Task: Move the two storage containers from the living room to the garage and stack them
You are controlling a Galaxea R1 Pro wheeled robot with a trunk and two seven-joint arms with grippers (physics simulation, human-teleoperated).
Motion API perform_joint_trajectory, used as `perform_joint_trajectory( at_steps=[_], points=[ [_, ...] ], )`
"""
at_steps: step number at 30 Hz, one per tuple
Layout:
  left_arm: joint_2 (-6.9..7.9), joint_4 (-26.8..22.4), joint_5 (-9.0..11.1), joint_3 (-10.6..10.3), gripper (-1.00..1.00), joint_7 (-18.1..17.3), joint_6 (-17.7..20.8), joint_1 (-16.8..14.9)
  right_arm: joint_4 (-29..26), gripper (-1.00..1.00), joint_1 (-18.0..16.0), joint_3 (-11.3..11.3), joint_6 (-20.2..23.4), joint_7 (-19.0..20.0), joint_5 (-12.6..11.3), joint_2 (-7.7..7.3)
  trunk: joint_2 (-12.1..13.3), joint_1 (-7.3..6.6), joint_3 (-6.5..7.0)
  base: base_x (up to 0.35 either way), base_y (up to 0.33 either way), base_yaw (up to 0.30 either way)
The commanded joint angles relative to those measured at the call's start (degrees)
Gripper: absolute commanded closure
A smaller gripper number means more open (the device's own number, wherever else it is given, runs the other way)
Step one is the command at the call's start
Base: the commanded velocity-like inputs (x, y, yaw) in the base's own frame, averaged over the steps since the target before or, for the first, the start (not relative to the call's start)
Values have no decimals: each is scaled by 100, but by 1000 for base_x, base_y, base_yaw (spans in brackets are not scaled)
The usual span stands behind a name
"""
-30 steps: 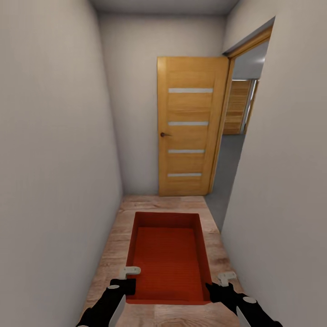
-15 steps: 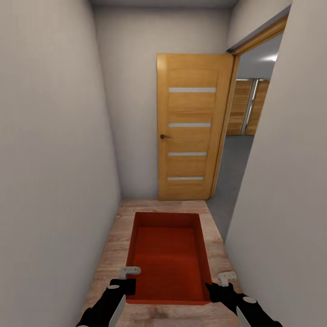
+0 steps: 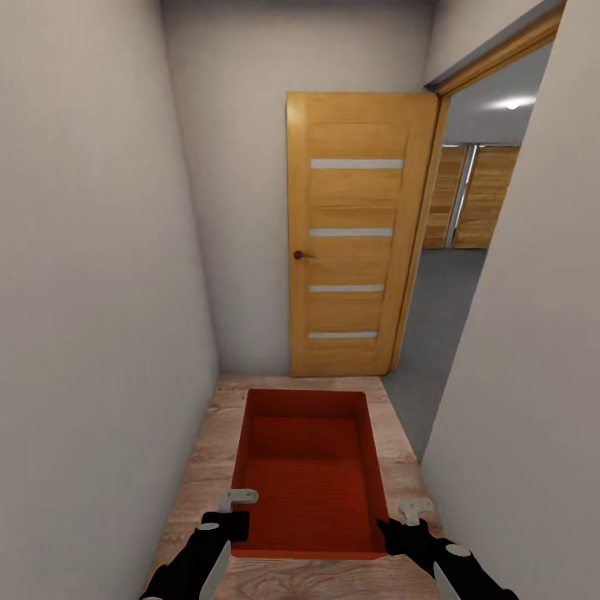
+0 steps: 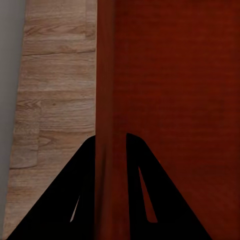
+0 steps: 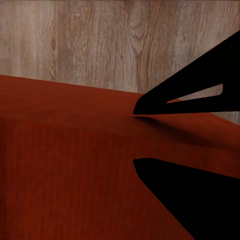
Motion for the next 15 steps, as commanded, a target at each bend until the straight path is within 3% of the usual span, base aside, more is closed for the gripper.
perform_joint_trajectory(
  at_steps=[1,15],
  points=[
    [-6,-145,-80,358,100,17,42,-8,-9,100,2,47,19,4,18,-9,-10,6,-11,323,0,0],
    [-6,-145,-78,358,100,17,42,-8,-9,100,2,47,19,4,18,-9,-10,6,-11,323,0,0]
  ],
)
